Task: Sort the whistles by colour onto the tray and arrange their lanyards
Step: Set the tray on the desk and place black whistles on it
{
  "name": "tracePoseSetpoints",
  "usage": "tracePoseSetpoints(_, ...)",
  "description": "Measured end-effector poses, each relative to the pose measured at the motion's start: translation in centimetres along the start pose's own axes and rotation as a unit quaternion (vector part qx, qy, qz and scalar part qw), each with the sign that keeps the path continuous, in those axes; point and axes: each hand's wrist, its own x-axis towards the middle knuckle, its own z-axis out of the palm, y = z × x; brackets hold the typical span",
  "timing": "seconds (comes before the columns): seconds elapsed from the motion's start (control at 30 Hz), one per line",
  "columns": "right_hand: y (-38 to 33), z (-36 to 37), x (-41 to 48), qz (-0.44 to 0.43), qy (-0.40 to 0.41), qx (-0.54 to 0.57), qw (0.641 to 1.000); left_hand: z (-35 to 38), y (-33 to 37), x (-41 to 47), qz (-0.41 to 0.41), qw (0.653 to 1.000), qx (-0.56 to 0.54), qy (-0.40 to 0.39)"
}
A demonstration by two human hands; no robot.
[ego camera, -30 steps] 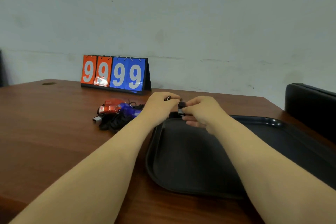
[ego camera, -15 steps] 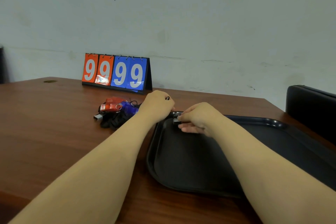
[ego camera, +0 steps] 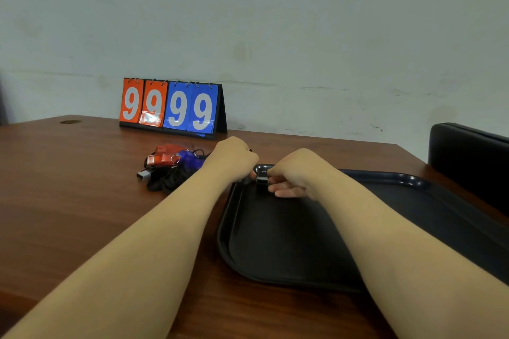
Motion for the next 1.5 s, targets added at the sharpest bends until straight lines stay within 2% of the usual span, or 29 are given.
tracePoseSetpoints(0.4,-0.3,0.3,0.0,0.022,0.011,-0.004,1.0,0.2,-0.1,0.1,-0.009,1.0,-0.019,-0.015)
tracePoseSetpoints(0.5,-0.4,0.2,-0.5,0.015,0.034,-0.016,0.999,0.1,-0.1,-0.1,0.009,0.999,-0.029,0.039)
tracePoseSetpoints(0.57,-0.5,-0.1,-0.4,-0.038,0.071,-0.031,0.996,-0.1,0.0,0.1,0.039,0.995,-0.014,0.087)
tracePoseSetpoints(0.6,-0.5,-0.2,-0.4,-0.08,0.09,-0.026,0.992,-0.1,0.2,0.3,0.048,0.994,-0.033,0.091)
tracePoseSetpoints(0.67,-0.5,-0.3,-0.3,-0.147,0.128,0.012,0.981,-0.1,0.5,0.4,0.046,0.982,-0.162,0.09)
tracePoseSetpoints(0.77,-0.4,-0.2,-0.6,-0.206,0.172,0.029,0.963,-0.2,1.2,0.0,0.058,0.939,-0.33,0.079)
tracePoseSetpoints(0.87,-0.5,0.1,-1.0,-0.223,0.12,0.07,0.965,0.0,1.2,-0.5,0.115,0.932,-0.34,0.056)
tracePoseSetpoints(0.97,-0.5,0.4,-1.3,-0.265,0.059,0.098,0.958,0.0,0.9,-0.6,0.114,0.91,-0.396,0.038)
tracePoseSetpoints(1.07,-0.3,0.3,-1.1,-0.287,0.078,0.092,0.95,0.0,1.2,-0.8,0.109,0.897,-0.424,0.053)
tracePoseSetpoints(1.17,-0.1,0.0,-0.7,-0.281,0.107,0.073,0.951,0.1,1.2,-0.9,0.111,0.897,-0.424,0.065)
tracePoseSetpoints(1.27,0.0,-0.1,-0.6,-0.292,0.139,0.032,0.946,0.2,0.7,-0.6,0.13,0.915,-0.369,0.099)
tracePoseSetpoints(1.5,0.1,-0.3,-0.2,-0.291,0.149,0.004,0.945,0.0,0.8,-0.5,0.108,0.91,-0.372,0.147)
